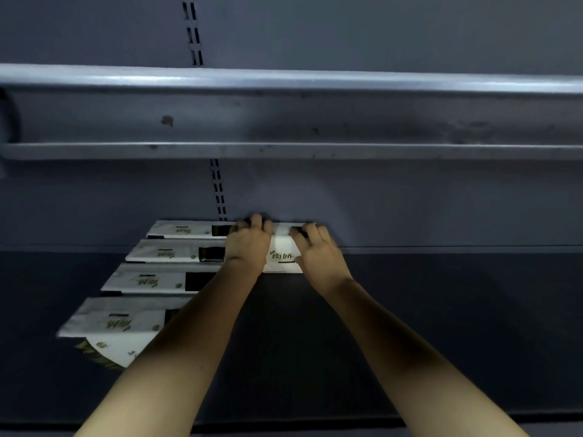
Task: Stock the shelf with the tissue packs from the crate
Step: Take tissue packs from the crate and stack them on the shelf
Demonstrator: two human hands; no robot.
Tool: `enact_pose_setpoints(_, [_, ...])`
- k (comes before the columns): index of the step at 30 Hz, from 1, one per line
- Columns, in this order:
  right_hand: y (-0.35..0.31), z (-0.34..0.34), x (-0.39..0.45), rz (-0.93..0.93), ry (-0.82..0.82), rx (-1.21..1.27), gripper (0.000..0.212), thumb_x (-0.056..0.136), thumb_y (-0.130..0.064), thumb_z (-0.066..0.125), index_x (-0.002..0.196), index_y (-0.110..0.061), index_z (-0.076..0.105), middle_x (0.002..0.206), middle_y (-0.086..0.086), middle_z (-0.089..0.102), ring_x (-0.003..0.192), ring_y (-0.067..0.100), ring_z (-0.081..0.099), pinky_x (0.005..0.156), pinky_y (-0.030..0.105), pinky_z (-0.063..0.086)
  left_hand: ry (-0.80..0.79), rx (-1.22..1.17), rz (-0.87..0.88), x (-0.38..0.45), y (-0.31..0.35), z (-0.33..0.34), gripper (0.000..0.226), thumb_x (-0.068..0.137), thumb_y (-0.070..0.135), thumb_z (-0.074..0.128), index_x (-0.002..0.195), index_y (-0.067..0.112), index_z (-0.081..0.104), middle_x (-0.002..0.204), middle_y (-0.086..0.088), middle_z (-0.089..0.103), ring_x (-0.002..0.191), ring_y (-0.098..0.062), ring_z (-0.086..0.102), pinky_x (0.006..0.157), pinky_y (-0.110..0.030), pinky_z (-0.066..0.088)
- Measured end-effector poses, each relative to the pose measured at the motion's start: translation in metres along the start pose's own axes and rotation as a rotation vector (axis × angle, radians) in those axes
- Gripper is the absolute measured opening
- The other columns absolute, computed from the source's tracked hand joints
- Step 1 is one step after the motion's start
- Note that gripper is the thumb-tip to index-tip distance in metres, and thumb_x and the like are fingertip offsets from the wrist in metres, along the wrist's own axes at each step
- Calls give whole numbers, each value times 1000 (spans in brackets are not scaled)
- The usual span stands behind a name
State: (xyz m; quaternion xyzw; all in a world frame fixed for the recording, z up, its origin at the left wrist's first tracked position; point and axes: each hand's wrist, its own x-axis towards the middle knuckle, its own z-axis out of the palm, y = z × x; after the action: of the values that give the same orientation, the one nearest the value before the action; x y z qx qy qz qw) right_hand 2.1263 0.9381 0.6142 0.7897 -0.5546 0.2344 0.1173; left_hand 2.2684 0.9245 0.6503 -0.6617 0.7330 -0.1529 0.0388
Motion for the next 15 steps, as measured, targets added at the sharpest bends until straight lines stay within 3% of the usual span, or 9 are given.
enact_pose_setpoints(2, [-3, -3, 1, -9, -18, 6, 61, 74, -4, 73, 130, -9, 50, 129, 12, 48, 119, 29, 44, 92, 35, 44, 17, 12, -15, -3, 2, 0, 67, 87, 23, 65, 140, 9, 27, 136, -14, 36, 123, -35, 44, 96, -44, 43])
enact_pose_setpoints(5, [-4, -8, -3, 7, -62, 36, 61, 86, -10, 59, 142, -13, 34, 144, 7, 34, 133, 25, 28, 109, 34, 27, 41, 57, -88, -13, 15, -5, 64, 91, 19, 55, 144, 5, 21, 142, -21, 34, 131, -40, 34, 109, -58, 24])
enact_pose_setpoints(9, [-10, -20, -17, 19, -93, -34, 69, 91, -16, 53, 149, -17, 16, 154, 3, 17, 143, 22, 8, 117, 40, 5, 76, 60, -68, -28, 29, -14, 74, 93, 20, 51, 148, 2, 4, 152, -23, 15, 140, -39, 16, 113, -57, 16])
enact_pose_setpoints(12, [-15, -30, -29, 22, -76, -41, 70, 92, -18, 52, 151, -19, 13, 156, 3, 14, 144, 23, 5, 117, 42, 3, 108, 37, -29, -42, 29, -20, 75, 93, 21, 51, 148, 3, 3, 153, -21, 11, 142, -36, 12, 114, -54, 17])
enact_pose_setpoints(15, [-26, -41, -42, 31, -38, -9, 71, 88, -16, 56, 149, -18, 21, 154, 5, 21, 142, 26, 15, 117, 45, 12, 150, -29, 0, -60, 27, -24, 71, 90, 24, 56, 146, 9, 15, 150, -16, 21, 138, -33, 22, 112, -49, 24])
